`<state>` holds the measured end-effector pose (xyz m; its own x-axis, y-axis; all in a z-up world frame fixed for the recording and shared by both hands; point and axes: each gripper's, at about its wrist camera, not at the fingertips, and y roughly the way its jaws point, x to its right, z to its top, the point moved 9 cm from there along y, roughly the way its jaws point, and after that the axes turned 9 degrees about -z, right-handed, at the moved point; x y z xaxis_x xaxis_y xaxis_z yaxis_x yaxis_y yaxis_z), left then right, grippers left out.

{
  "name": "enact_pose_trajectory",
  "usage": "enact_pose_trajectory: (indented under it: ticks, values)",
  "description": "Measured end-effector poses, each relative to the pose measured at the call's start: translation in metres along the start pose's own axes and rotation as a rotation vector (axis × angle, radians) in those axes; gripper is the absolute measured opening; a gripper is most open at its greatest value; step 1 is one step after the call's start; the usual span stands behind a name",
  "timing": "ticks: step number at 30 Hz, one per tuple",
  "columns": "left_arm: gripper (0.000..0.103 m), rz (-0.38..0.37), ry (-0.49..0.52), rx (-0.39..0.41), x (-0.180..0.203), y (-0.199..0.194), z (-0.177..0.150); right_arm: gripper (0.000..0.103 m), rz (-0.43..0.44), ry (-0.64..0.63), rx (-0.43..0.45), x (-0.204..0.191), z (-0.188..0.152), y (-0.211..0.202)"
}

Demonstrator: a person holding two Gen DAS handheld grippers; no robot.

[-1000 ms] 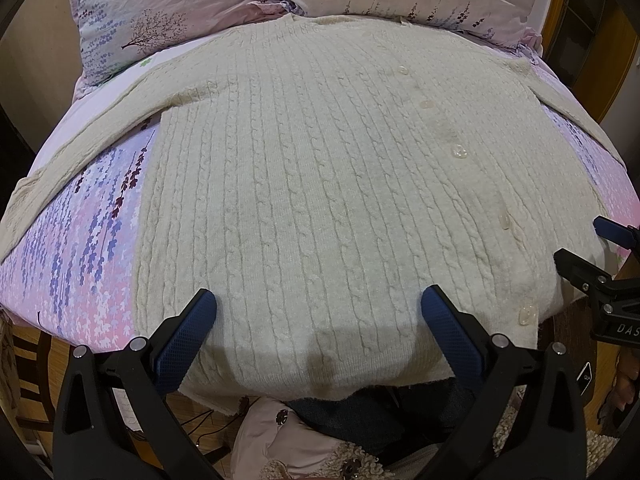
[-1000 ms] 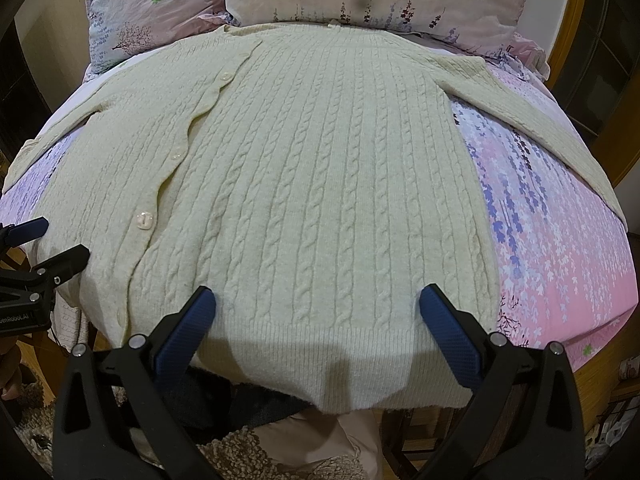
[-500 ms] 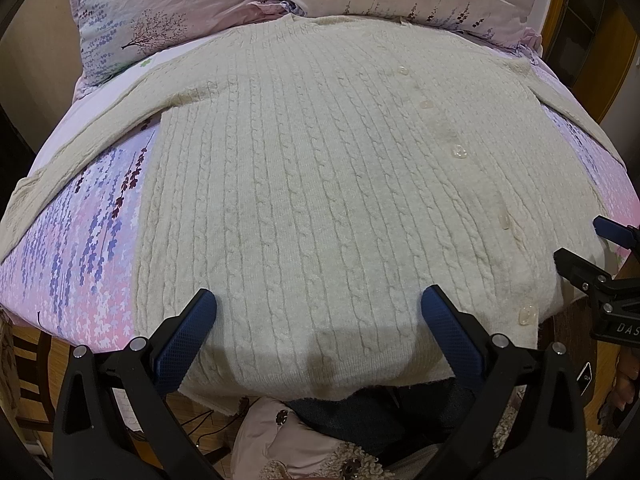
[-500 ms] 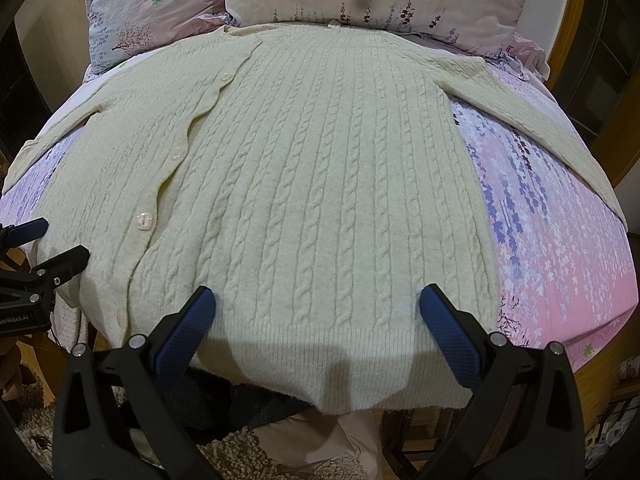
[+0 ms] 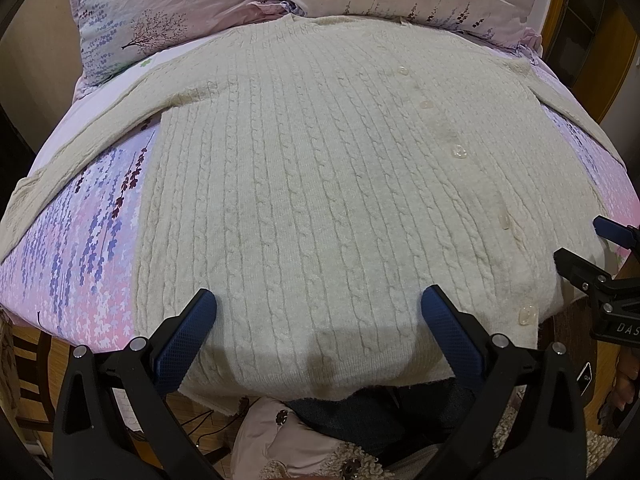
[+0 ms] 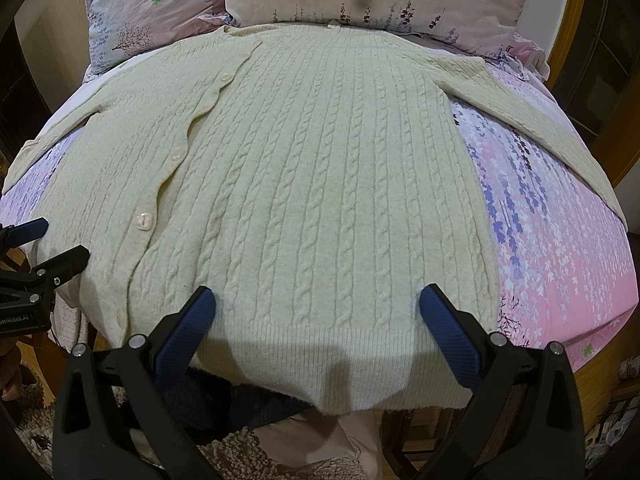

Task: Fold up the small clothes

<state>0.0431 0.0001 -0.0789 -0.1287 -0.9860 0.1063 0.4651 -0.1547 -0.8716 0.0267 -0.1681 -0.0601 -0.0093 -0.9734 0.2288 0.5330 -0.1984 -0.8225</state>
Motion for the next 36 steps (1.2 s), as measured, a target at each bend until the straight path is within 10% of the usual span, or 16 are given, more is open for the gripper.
enact_pose_trajectory:
  ticks: [20,27,31,36]
  values:
    - [0.102,-0.016,0.024,-0.023,0.001,0.002,0.006,0.101,0.062,-0.041,0.069,0.004,0.01,0.003]
    - [0.102,-0.081,0.031,0.057,0.0,-0.004,0.035,0.099,0.181,0.347,0.093,0.09,0.062,0.008]
    - [0.102,-0.145,0.028,0.128,0.0,-0.008,0.06,0.067,0.304,0.642,0.094,0.15,0.095,0.028]
    - [0.102,-0.092,0.052,0.15,-0.006,-0.003,0.087,0.052,0.286,0.854,0.034,0.196,0.119,0.074]
